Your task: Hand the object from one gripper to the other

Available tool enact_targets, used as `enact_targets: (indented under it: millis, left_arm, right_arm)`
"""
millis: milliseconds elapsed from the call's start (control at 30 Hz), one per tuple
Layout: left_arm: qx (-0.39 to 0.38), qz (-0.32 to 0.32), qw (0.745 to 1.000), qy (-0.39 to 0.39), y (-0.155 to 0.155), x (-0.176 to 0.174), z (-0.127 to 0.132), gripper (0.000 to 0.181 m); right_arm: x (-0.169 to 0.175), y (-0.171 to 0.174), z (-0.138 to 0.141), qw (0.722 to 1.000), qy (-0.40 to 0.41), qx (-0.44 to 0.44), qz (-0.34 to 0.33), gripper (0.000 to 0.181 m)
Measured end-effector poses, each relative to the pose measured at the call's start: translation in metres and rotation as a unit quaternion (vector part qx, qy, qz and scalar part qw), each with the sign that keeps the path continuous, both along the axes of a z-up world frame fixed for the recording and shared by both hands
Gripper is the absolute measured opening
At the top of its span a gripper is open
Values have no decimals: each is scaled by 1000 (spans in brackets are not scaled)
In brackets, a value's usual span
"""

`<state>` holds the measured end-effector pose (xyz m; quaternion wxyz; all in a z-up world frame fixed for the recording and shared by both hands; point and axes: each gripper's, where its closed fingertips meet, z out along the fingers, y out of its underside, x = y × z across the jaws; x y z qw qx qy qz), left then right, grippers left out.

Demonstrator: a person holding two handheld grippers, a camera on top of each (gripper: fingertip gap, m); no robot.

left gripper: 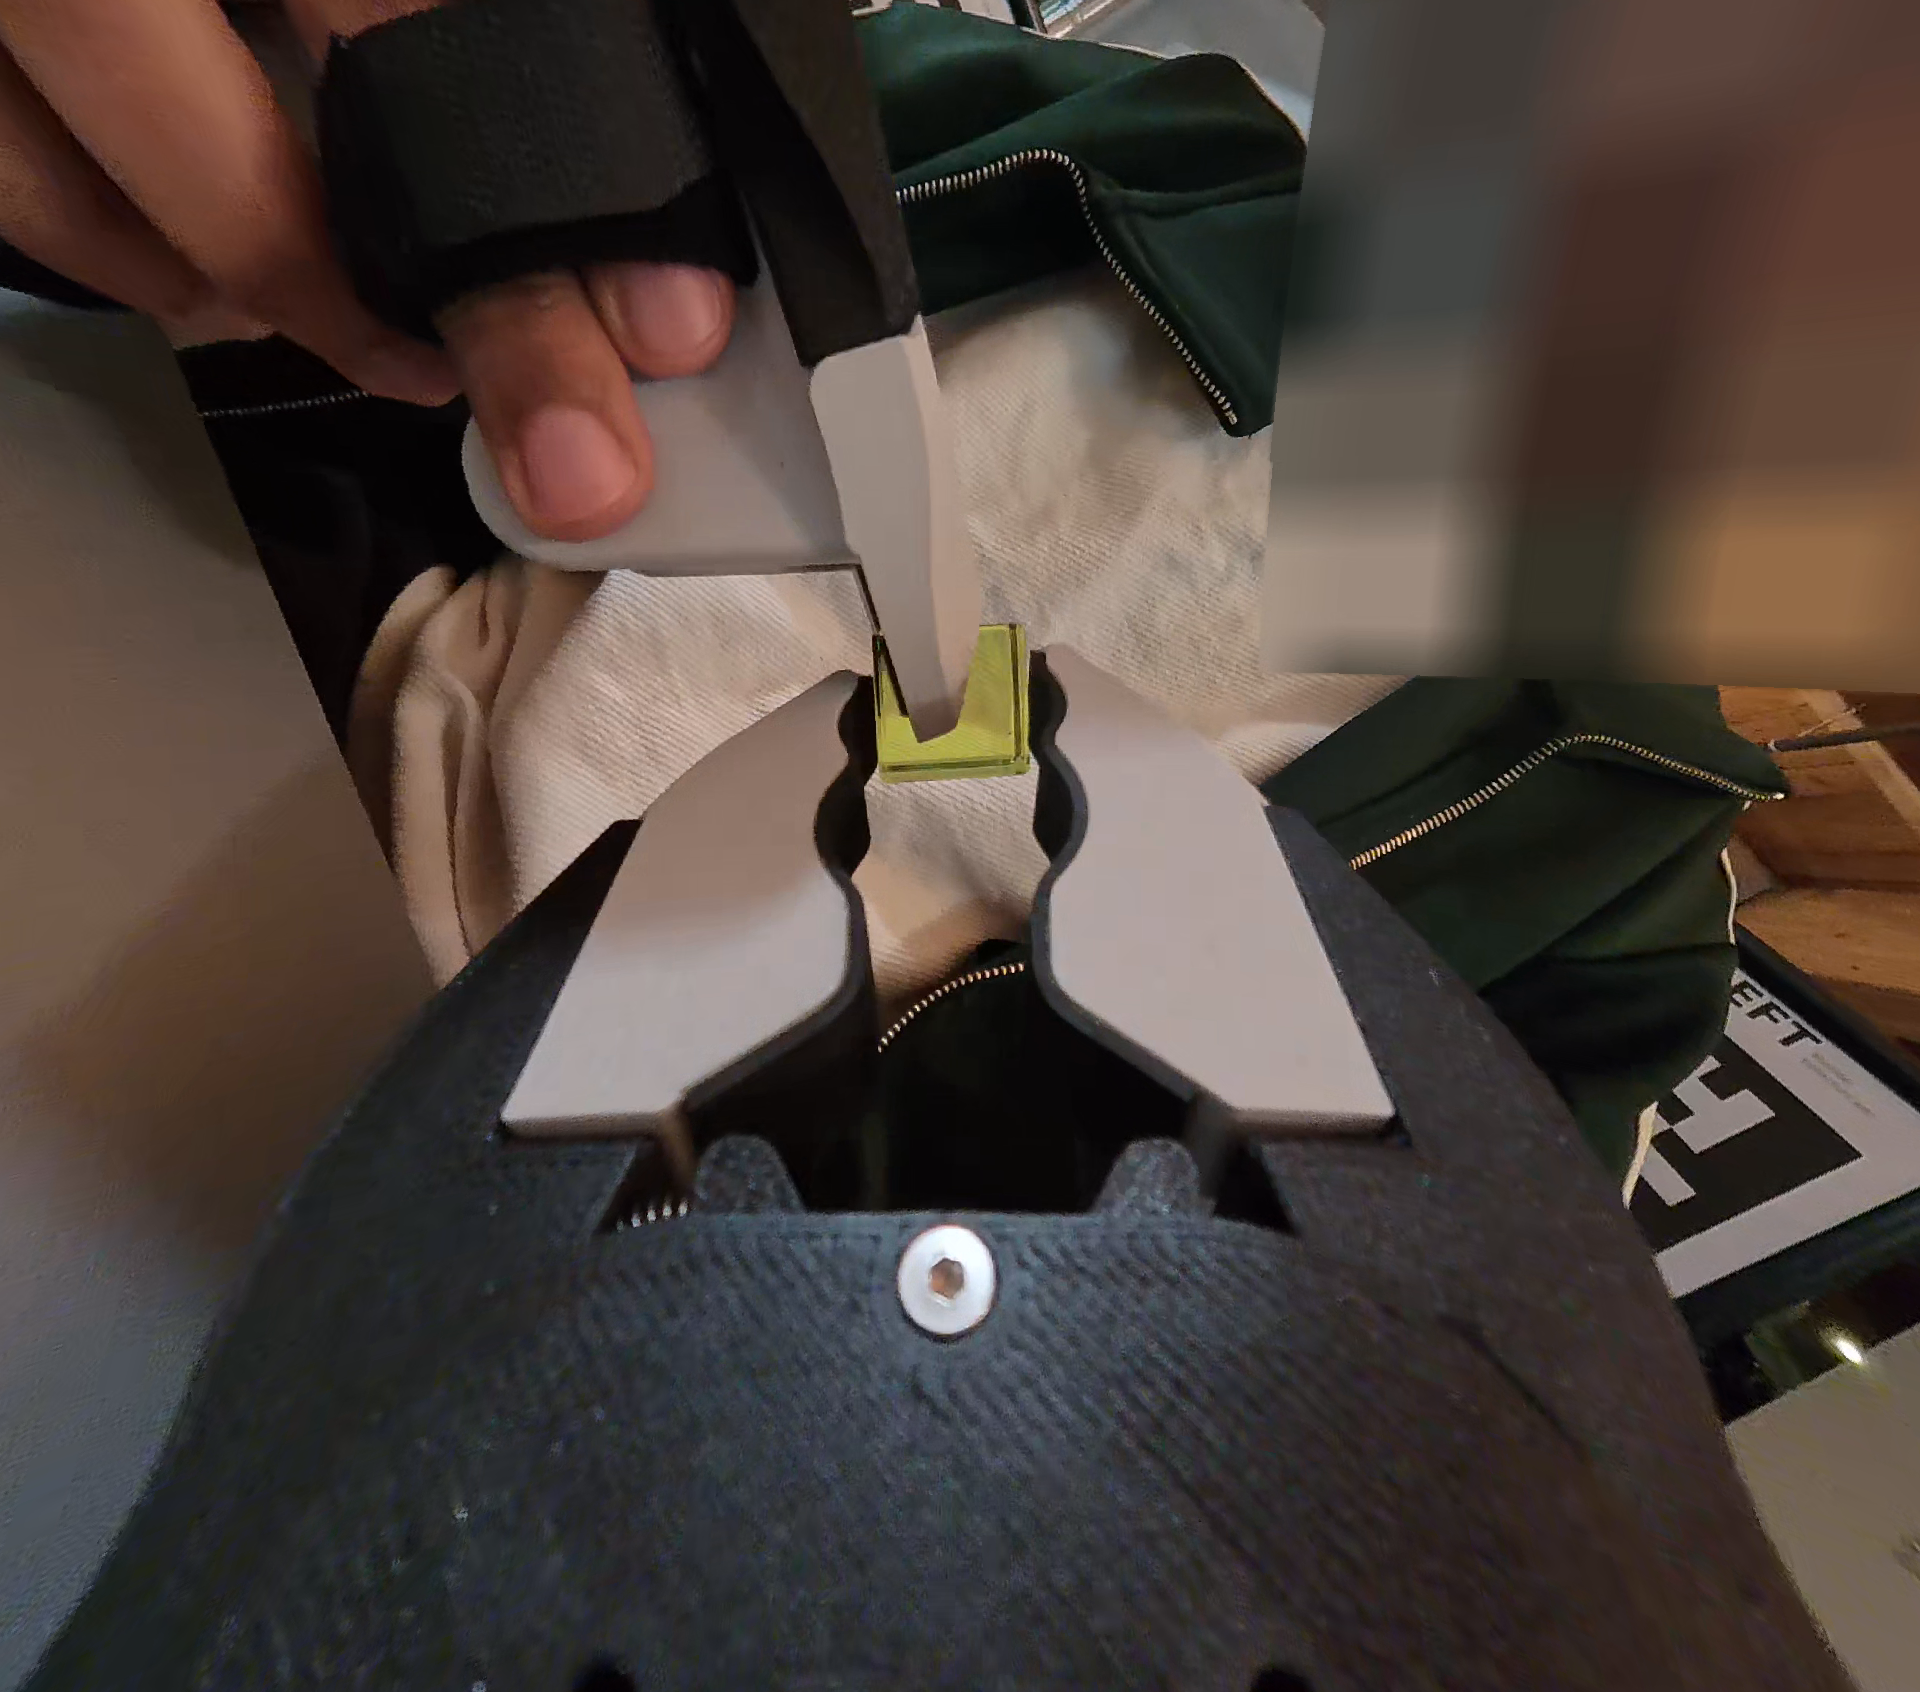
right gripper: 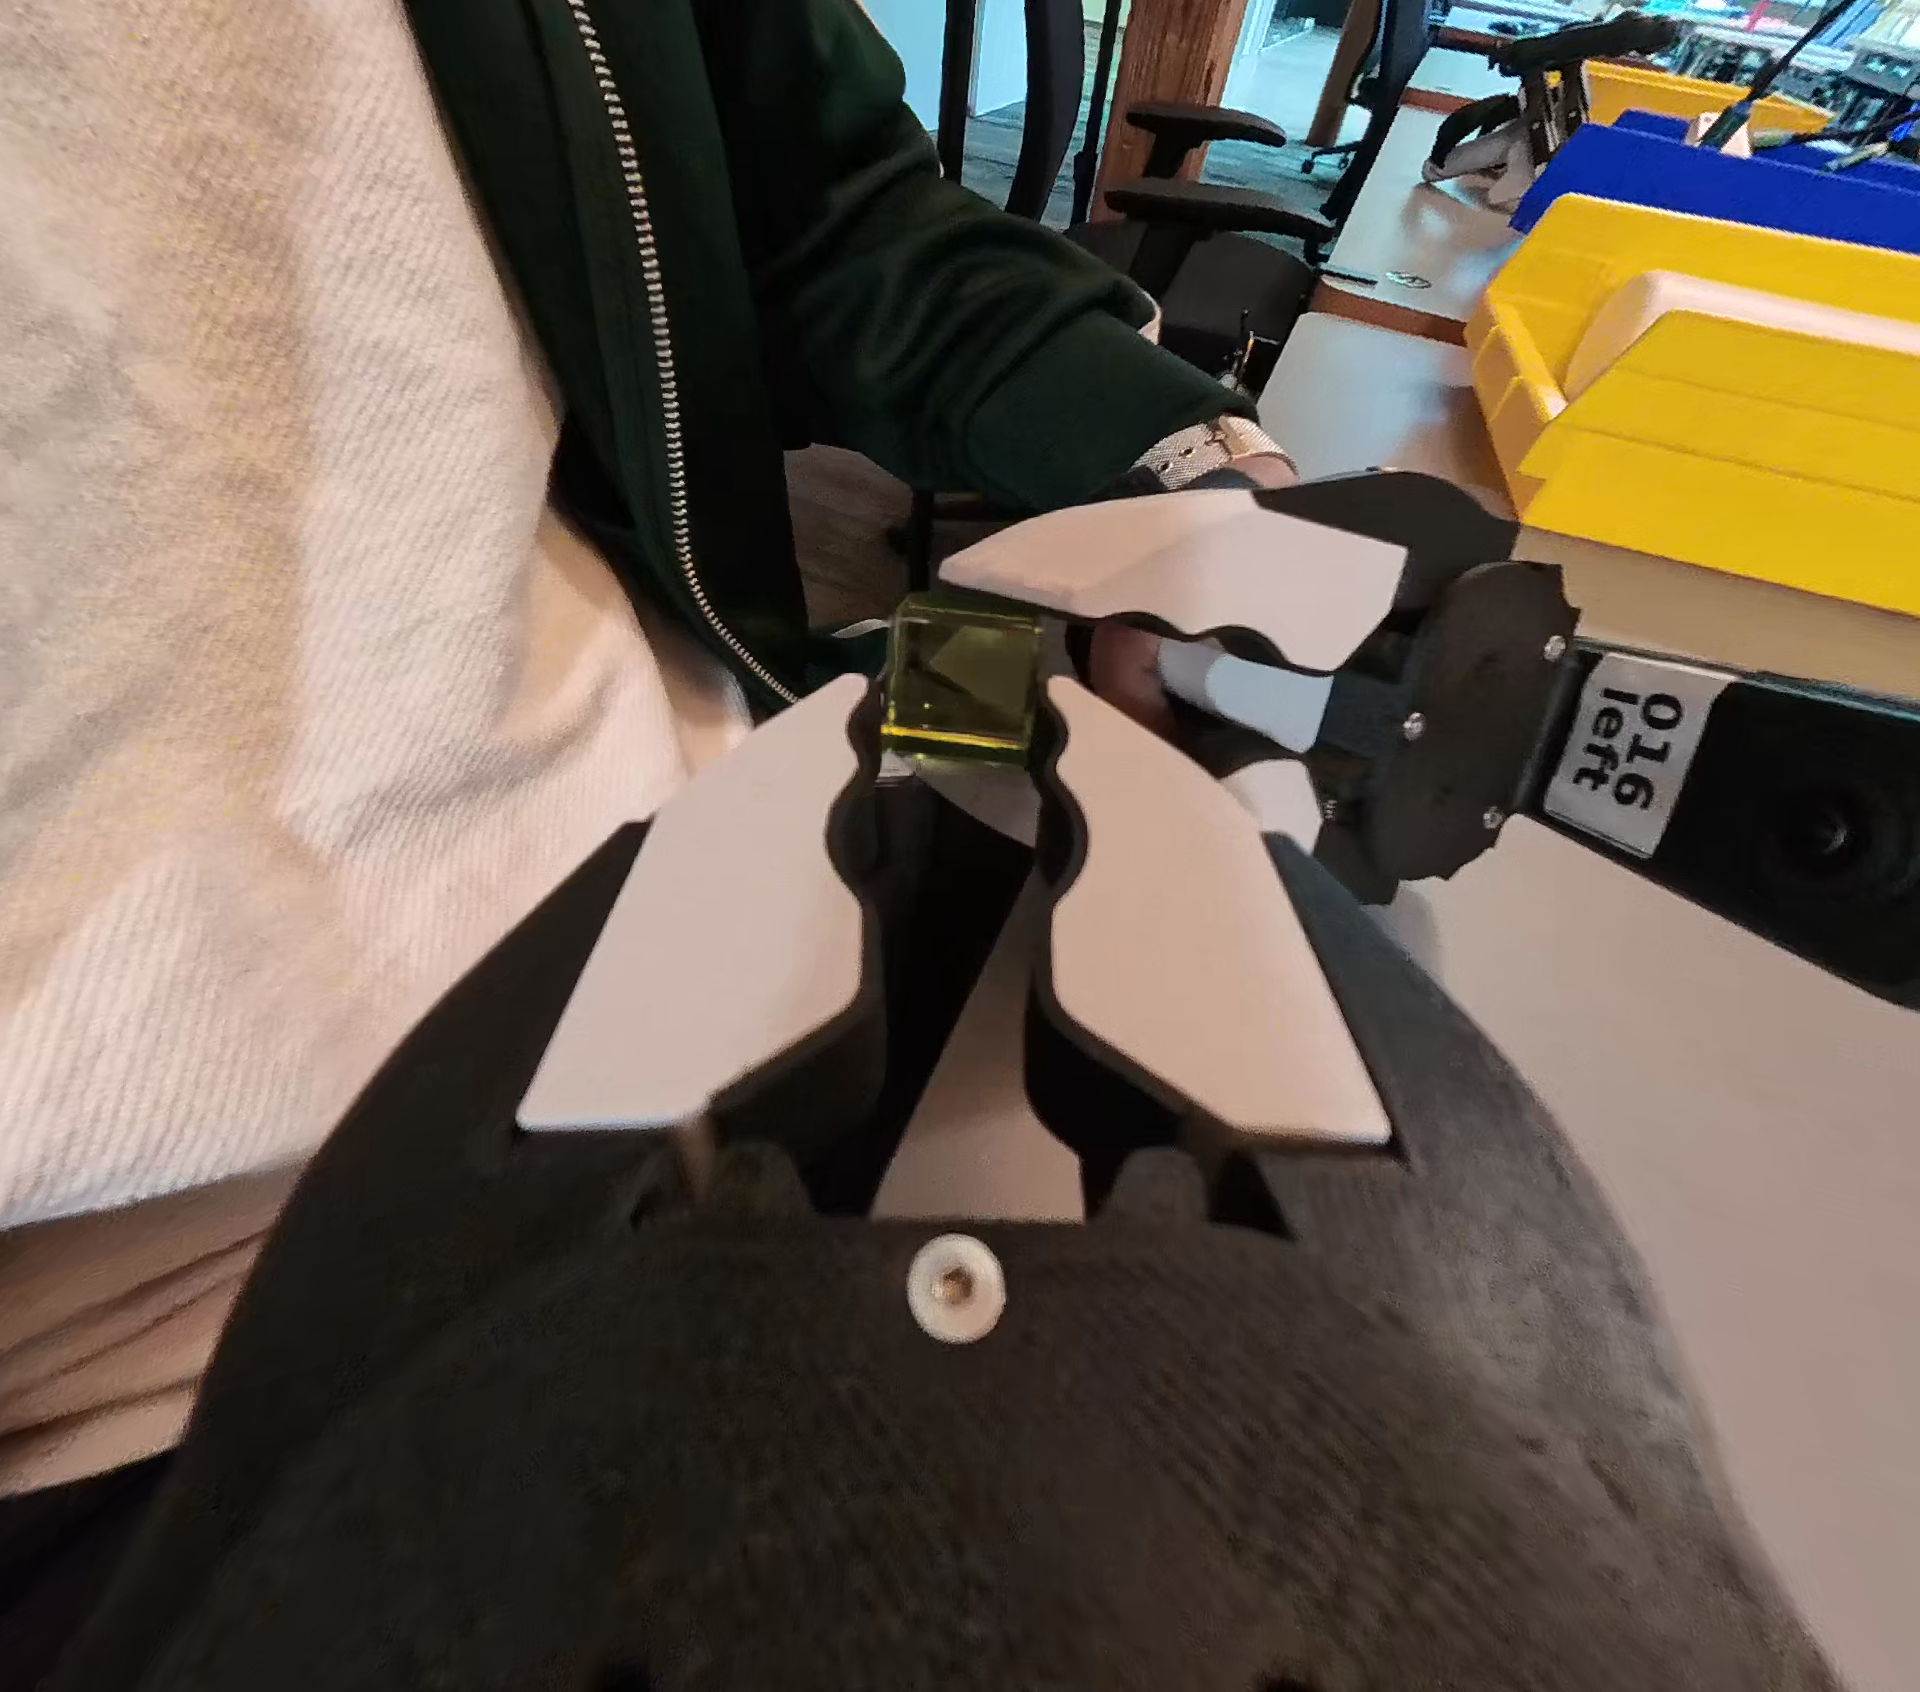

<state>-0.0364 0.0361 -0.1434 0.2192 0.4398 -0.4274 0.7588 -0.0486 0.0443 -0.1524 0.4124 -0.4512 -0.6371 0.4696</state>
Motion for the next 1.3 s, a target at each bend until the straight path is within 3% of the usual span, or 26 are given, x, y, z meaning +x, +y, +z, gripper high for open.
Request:
enact_targets:
  millis: [167,333,467,567,700,1000,1167,1300]
  left_arm:
    - [-10,23,1000,-5,7,3,2,29]
    - [-24,189,980,-58,55,15,13,53]
    - [47,312,945,-87,88,16,15,70]
    - [117,391,906,-110,104,16,20,66]
    - [138,465,867,-114,118,18,27,58]
    - [191,502,838,-100,114,30,25,48]
    - [220,505,828,-106,111,30,27,29]
    - [250,511,816,-104,112,30,27,27]
  right_arm:
    - [2,5,1,1000,0,-19,-8,27]
    - [8,28,16,995,39,-60,-62,28]
    - [25,62,32,970,84,-192,-124,28]
    - [40,89,39,934,136,-285,-165,27]
    - [49,111,37,909,169,-313,-218,27]
    - [31,107,28,905,157,-322,-229,27]
    - [26,105,29,910,160,-300,-239,27]
    - [25,106,28,907,161,-303,-243,27]
